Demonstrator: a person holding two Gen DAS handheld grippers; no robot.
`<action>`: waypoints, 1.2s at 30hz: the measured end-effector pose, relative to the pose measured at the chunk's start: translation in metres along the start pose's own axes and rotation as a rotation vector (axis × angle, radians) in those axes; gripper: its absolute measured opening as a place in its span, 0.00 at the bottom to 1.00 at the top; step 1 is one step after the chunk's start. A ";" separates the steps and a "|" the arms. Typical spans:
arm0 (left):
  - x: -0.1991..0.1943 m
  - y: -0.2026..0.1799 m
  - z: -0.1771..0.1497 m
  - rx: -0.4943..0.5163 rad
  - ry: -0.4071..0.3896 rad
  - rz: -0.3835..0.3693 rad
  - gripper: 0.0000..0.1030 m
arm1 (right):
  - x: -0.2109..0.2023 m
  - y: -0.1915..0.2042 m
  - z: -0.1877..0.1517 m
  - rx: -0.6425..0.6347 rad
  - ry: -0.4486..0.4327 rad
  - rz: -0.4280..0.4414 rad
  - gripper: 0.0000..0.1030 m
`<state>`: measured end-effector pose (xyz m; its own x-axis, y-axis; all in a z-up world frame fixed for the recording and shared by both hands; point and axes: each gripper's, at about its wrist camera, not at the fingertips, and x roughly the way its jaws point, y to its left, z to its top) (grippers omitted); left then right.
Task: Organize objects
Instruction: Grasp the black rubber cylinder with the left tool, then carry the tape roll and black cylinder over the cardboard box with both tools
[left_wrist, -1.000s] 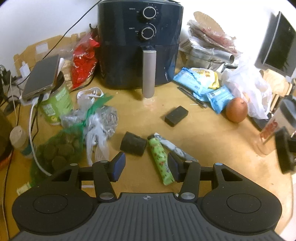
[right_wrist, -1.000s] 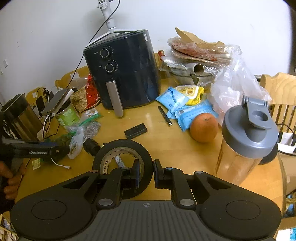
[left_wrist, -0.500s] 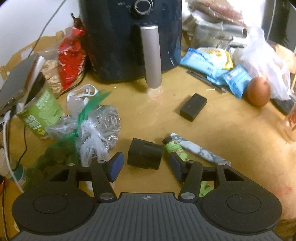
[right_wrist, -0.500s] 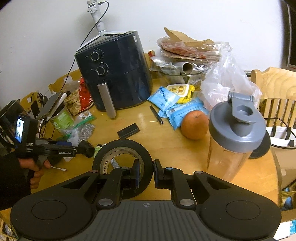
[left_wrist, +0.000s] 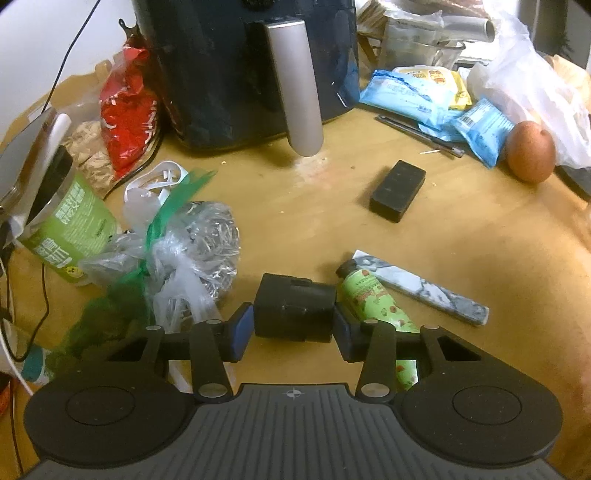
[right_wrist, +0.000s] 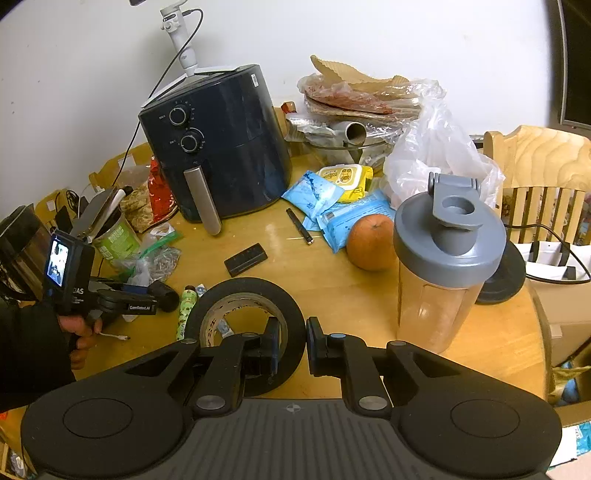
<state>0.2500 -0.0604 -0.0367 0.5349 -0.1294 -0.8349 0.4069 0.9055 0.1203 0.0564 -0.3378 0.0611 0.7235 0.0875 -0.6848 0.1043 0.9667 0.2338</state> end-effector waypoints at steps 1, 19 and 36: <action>-0.003 0.000 0.000 -0.005 -0.002 -0.004 0.43 | 0.000 0.000 0.000 0.000 -0.001 0.000 0.17; -0.084 -0.014 -0.014 -0.125 -0.083 -0.067 0.43 | 0.004 0.009 -0.010 0.024 0.045 0.031 0.17; -0.158 -0.025 -0.039 -0.184 -0.145 -0.087 0.43 | -0.009 0.033 -0.013 -0.034 0.046 0.111 0.17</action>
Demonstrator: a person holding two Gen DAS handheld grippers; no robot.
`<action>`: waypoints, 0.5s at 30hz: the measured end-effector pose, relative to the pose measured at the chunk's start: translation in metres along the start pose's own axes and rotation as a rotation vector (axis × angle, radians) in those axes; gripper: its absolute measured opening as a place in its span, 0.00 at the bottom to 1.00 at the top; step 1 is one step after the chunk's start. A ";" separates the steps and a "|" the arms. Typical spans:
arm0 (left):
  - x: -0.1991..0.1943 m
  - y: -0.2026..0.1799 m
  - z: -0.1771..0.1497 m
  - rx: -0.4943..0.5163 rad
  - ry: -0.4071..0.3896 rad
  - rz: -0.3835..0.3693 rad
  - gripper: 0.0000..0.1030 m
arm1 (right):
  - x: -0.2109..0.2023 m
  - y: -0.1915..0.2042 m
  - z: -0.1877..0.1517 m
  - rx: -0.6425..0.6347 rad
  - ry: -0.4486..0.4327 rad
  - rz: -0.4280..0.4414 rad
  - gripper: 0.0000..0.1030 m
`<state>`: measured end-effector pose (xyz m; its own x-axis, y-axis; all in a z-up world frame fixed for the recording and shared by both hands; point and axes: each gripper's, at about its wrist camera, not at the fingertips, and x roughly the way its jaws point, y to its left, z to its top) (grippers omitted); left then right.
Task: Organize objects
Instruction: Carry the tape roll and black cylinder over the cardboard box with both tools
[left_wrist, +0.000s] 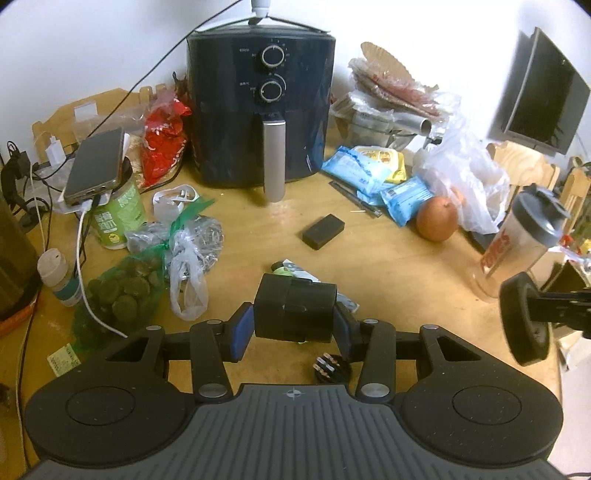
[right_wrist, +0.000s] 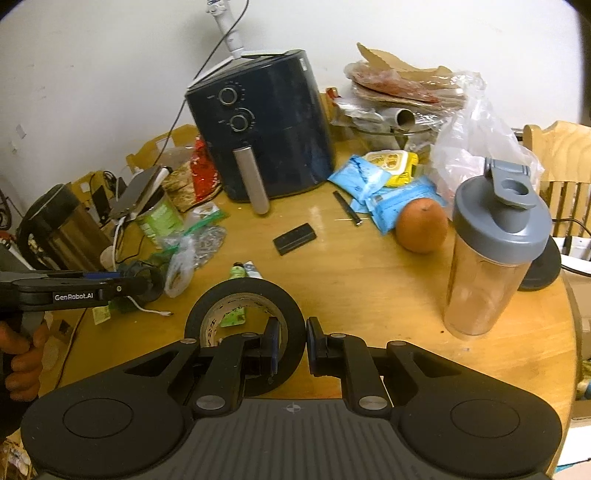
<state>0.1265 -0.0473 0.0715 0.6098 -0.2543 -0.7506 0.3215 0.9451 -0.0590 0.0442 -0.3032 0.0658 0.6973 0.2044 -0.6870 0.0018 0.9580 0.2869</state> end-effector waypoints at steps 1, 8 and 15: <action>-0.004 -0.001 -0.001 -0.002 -0.003 -0.001 0.43 | 0.000 0.001 -0.001 0.001 0.000 0.005 0.17; -0.023 0.001 -0.017 -0.017 -0.007 0.006 0.43 | -0.006 0.008 -0.009 0.007 0.002 0.034 0.17; -0.041 0.003 -0.035 -0.031 0.005 -0.004 0.43 | -0.013 0.016 -0.017 0.001 0.007 0.047 0.17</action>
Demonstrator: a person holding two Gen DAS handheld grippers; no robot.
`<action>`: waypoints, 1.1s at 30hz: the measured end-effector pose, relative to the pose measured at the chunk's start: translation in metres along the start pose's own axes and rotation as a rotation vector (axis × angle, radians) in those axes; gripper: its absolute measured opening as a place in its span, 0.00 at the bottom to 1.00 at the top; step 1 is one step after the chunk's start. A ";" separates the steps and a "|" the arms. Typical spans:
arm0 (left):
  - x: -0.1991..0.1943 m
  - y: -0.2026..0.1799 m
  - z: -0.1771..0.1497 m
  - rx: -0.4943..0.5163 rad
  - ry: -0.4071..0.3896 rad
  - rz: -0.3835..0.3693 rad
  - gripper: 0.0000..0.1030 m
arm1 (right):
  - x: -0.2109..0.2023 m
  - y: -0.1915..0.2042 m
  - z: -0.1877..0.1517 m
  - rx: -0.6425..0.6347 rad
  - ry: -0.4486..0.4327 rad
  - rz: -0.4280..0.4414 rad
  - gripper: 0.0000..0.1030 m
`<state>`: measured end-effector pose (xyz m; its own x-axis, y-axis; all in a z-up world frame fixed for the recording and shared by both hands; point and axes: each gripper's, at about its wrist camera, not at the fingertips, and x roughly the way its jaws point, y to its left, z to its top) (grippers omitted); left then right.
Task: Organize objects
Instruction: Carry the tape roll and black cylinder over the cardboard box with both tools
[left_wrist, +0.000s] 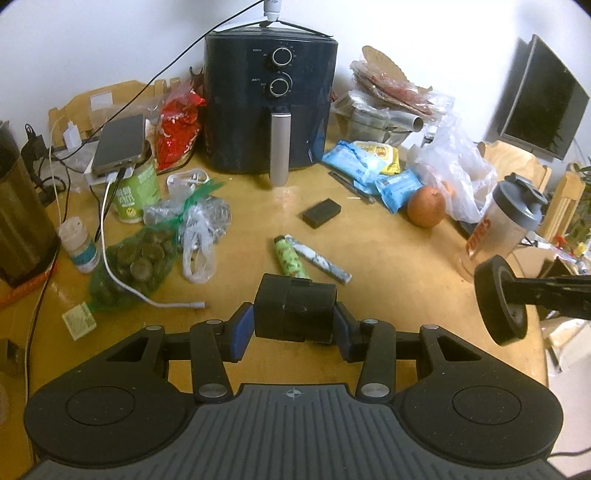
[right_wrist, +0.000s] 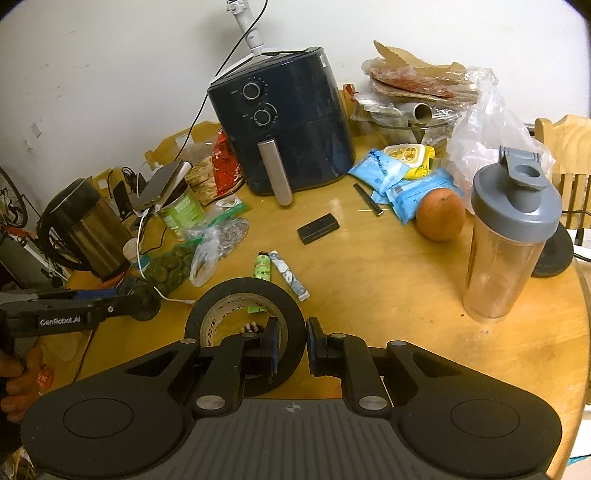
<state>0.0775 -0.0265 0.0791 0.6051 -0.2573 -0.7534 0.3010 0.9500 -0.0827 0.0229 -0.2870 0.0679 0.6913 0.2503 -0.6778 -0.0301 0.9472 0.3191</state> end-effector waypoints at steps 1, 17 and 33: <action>-0.002 0.000 -0.003 -0.002 0.003 -0.003 0.43 | -0.001 0.001 -0.001 -0.001 0.000 -0.002 0.17; -0.031 -0.011 -0.044 -0.021 0.056 -0.074 0.43 | -0.007 0.014 -0.025 0.004 0.032 -0.017 0.17; -0.037 -0.025 -0.092 -0.008 0.173 -0.119 0.43 | 0.002 0.027 -0.059 0.009 0.133 -0.044 0.17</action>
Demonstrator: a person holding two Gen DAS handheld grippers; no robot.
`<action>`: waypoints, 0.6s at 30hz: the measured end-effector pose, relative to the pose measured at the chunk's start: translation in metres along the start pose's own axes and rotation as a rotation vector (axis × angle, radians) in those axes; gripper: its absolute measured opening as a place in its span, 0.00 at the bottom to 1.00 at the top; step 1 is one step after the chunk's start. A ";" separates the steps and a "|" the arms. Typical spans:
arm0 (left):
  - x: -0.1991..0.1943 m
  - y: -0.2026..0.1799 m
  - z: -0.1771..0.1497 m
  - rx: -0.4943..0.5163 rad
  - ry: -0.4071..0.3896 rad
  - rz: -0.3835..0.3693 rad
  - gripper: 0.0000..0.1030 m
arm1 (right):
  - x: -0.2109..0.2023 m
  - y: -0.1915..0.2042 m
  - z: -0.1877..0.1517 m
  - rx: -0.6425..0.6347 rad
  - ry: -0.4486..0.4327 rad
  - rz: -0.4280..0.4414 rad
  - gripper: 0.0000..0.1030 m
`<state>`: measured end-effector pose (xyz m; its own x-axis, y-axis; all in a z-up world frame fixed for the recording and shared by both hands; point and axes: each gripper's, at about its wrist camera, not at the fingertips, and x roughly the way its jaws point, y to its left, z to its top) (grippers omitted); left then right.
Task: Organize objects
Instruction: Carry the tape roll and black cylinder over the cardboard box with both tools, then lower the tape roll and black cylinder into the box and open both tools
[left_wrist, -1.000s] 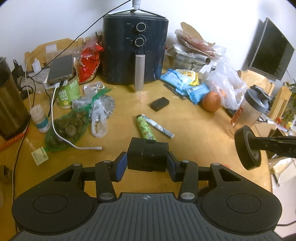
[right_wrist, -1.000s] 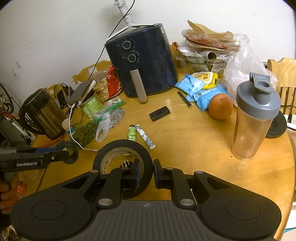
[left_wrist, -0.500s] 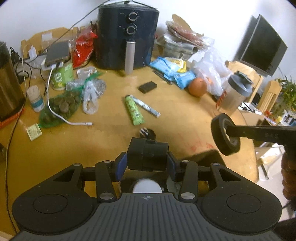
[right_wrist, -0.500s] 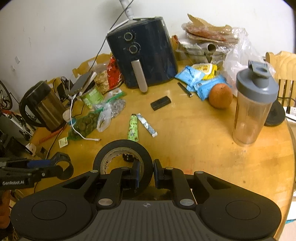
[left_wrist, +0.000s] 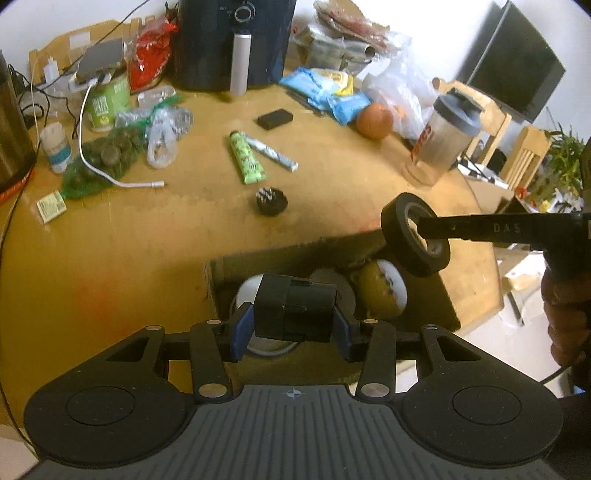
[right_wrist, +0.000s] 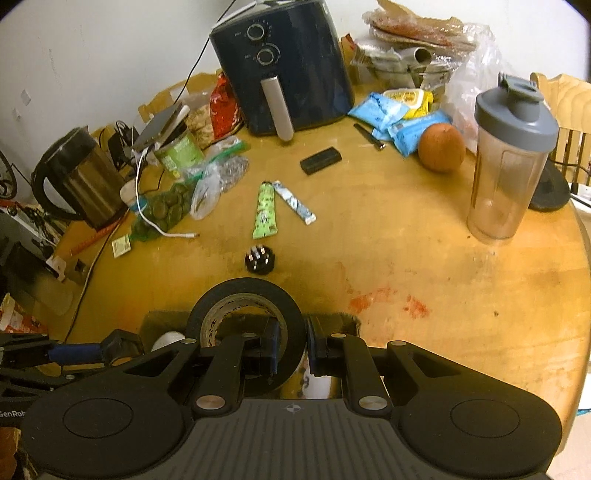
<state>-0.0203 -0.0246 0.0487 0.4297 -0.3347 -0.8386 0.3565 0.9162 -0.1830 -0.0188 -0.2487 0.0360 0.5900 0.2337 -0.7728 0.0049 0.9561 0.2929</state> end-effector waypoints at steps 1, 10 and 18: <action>0.001 0.001 -0.002 -0.003 0.008 0.003 0.43 | 0.000 0.001 -0.002 0.000 0.004 -0.001 0.17; 0.017 0.005 -0.019 -0.017 0.115 0.014 0.44 | -0.002 0.006 -0.014 0.003 0.030 -0.020 0.17; 0.007 0.005 -0.024 -0.032 0.079 0.003 0.44 | 0.002 0.006 -0.027 0.006 0.070 -0.034 0.17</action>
<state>-0.0351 -0.0176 0.0295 0.3638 -0.3150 -0.8766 0.3280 0.9241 -0.1959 -0.0393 -0.2373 0.0213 0.5315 0.2129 -0.8199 0.0288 0.9628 0.2686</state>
